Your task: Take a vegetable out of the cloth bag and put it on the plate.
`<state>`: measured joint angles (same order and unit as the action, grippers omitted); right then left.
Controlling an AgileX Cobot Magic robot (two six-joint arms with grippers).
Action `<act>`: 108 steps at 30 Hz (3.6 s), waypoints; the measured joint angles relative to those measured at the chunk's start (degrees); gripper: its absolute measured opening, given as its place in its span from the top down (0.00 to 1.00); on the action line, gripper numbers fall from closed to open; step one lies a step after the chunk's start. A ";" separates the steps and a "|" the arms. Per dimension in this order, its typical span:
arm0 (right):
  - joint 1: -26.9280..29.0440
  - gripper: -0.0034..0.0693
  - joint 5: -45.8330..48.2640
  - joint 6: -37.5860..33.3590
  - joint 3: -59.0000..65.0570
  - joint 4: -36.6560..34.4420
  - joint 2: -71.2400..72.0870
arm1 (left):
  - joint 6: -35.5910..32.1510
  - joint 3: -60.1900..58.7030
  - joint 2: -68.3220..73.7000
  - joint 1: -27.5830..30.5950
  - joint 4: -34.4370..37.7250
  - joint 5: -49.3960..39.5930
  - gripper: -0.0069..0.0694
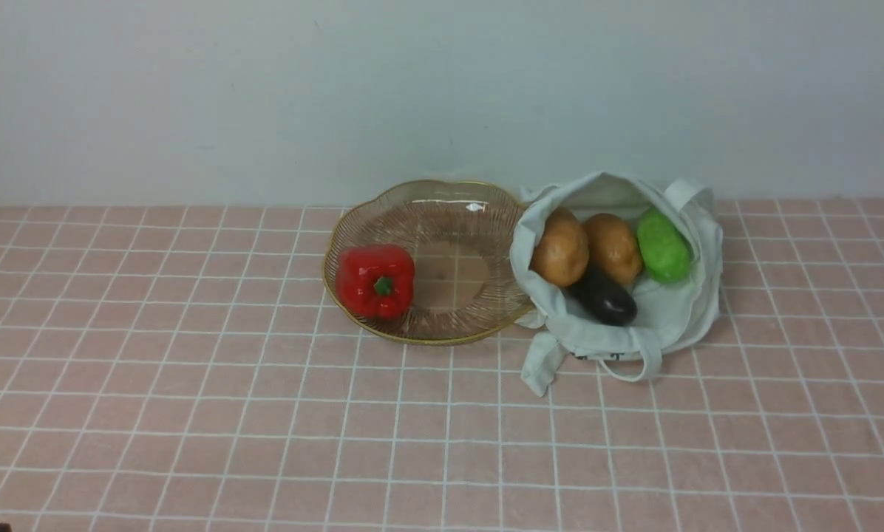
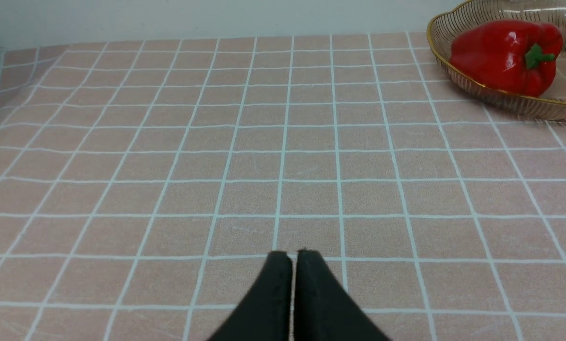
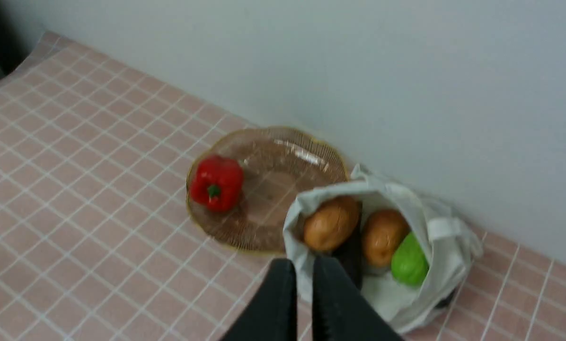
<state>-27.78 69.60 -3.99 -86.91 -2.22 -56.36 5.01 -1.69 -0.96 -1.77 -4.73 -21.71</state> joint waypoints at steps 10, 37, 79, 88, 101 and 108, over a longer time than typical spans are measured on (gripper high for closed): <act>0.00 0.97 -52.66 -1.70 59.33 -8.56 37.13 | 0.00 0.00 0.00 0.00 0.00 0.00 0.91; 12.04 0.97 -52.14 -5.59 82.70 -4.76 56.99 | 0.00 0.00 0.00 0.00 0.05 0.00 0.91; 21.87 0.97 -47.30 0.47 88.06 0.89 56.99 | 0.00 0.00 0.00 0.00 0.17 0.00 0.91; 21.87 0.97 -47.30 0.53 88.06 0.89 56.99 | 0.00 0.00 0.00 0.00 0.17 0.00 0.91; 21.87 0.97 -47.30 0.58 88.06 0.89 56.99 | 0.00 0.00 0.00 0.00 0.17 0.00 0.91; 21.87 0.97 -47.30 0.58 88.06 0.89 56.99 | 0.00 0.00 0.00 0.00 0.17 0.00 0.91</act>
